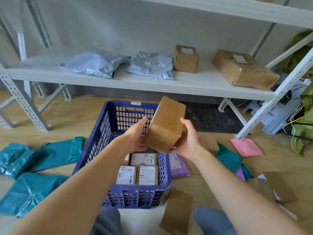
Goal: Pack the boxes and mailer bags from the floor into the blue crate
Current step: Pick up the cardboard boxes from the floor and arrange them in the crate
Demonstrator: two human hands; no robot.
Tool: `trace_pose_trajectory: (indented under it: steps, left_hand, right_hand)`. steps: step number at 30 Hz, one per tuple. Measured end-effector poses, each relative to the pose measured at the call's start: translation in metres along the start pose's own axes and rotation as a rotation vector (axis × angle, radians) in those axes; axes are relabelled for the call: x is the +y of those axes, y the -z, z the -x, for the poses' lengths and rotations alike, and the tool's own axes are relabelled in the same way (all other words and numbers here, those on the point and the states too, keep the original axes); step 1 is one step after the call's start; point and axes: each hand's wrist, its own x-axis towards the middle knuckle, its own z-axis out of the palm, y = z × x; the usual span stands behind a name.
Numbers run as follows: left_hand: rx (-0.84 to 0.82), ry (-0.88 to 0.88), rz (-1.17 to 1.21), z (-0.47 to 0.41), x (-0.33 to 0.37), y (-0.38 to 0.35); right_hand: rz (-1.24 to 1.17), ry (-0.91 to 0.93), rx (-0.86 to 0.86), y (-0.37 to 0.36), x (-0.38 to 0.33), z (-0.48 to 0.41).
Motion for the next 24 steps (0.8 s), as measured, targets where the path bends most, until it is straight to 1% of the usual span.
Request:
trace_pose_trajectory:
  steps: [2, 4, 6, 8, 10, 12, 13, 15, 18, 20, 22, 24]
  left_hand:
    - [0.044, -0.015, -0.012, 0.003, 0.002, 0.005]
    - [0.070, -0.030, -0.012, 0.001, 0.005, 0.012]
    - [0.077, -0.031, 0.022, -0.001, 0.007, 0.020]
    - [0.071, -0.038, 0.033, -0.005, 0.008, 0.025]
    - [0.081, -0.061, 0.027, -0.010, 0.008, 0.028]
    - [0.082, -0.074, 0.029, -0.016, 0.007, 0.031]
    - [0.079, -0.078, 0.030, -0.018, 0.007, 0.031]
    - [0.073, -0.091, 0.037, -0.022, 0.008, 0.032]
    - [0.076, -0.109, 0.034, -0.028, 0.010, 0.036]
    - [0.089, -0.116, -0.004, -0.034, 0.014, 0.039]
    - [0.162, -0.168, -0.108, -0.039, 0.018, 0.041]
    - [0.298, -0.330, -0.322, -0.047, 0.019, 0.045]
  right_hand:
    - [-0.026, -0.012, -0.029, -0.009, 0.004, -0.001]
    - [-0.063, -0.017, -0.013, -0.014, 0.007, -0.006]
    - [-0.042, 0.009, 0.045, -0.015, 0.010, -0.015]
    - [0.004, 0.098, 0.123, -0.014, 0.011, -0.023]
    - [0.073, 0.192, 0.163, -0.011, 0.013, -0.029]
    - [0.144, 0.204, 0.178, -0.008, 0.016, -0.038]
    - [0.175, 0.180, 0.186, -0.008, 0.017, -0.041]
    - [0.208, 0.067, 0.157, -0.011, 0.014, -0.045]
    - [0.246, -0.093, -0.002, -0.011, 0.006, -0.051]
    - [0.299, -0.117, -0.060, -0.013, 0.001, -0.054]
    - [0.411, -0.065, -0.037, -0.014, -0.002, -0.060]
    - [0.629, 0.056, 0.011, -0.014, -0.002, -0.067]
